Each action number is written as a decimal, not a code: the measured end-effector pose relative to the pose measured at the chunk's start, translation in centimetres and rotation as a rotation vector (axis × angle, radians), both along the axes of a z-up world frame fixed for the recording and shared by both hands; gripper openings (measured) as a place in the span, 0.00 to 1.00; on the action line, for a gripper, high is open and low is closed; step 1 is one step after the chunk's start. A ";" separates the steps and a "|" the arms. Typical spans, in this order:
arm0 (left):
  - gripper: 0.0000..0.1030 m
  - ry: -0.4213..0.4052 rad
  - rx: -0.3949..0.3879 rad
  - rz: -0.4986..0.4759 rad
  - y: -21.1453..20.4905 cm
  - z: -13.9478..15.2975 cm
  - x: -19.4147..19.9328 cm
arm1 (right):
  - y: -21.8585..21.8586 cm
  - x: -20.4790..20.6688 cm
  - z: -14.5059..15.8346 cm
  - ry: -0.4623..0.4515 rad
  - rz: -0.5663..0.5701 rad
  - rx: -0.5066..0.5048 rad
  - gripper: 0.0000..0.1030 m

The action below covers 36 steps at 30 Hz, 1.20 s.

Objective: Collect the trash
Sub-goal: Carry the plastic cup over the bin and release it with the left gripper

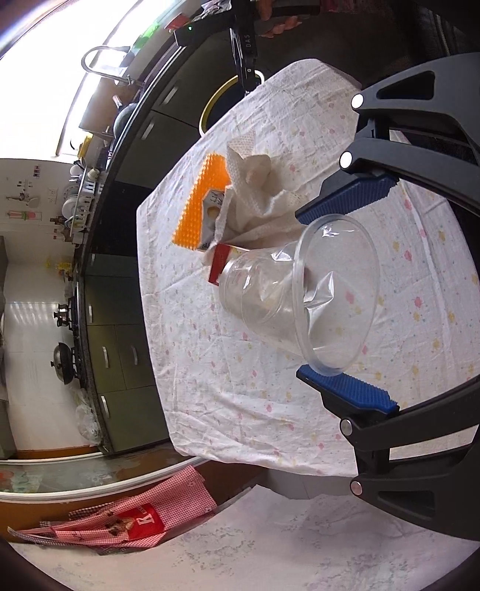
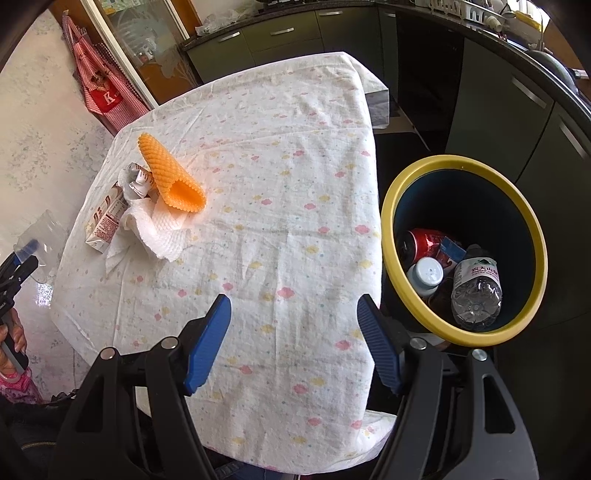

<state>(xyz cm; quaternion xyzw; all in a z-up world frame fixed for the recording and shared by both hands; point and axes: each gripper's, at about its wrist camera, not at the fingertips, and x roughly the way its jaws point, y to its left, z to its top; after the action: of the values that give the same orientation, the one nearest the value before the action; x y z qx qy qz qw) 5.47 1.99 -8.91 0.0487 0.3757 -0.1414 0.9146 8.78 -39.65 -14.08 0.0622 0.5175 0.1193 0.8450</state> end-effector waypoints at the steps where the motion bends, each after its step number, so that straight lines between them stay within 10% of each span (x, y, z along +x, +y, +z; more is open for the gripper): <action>1: 0.75 -0.012 -0.004 -0.014 -0.5 0.6 0.1 | -0.2 -0.2 0.2 -0.006 -0.004 0.002 0.65; 11: 0.75 -0.061 -0.056 -0.271 -9.6 4.5 4.1 | -5.4 -2.6 1.3 -0.053 -0.120 0.026 0.65; 24: 0.75 0.062 -0.059 -0.704 -33.0 3.0 10.4 | -15.7 -7.2 0.0 -0.063 -0.379 0.072 0.65; 36: 0.84 0.146 -0.047 -0.651 -46.4 -2.5 16.0 | -17.9 -8.3 -1.1 -0.050 -0.431 0.100 0.65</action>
<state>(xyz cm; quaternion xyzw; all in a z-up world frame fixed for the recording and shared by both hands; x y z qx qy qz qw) 21.43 -44.38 -11.45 0.1348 0.4017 -0.4377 0.7930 0.43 -57.53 -15.22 0.2101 0.4647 -0.0372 0.8594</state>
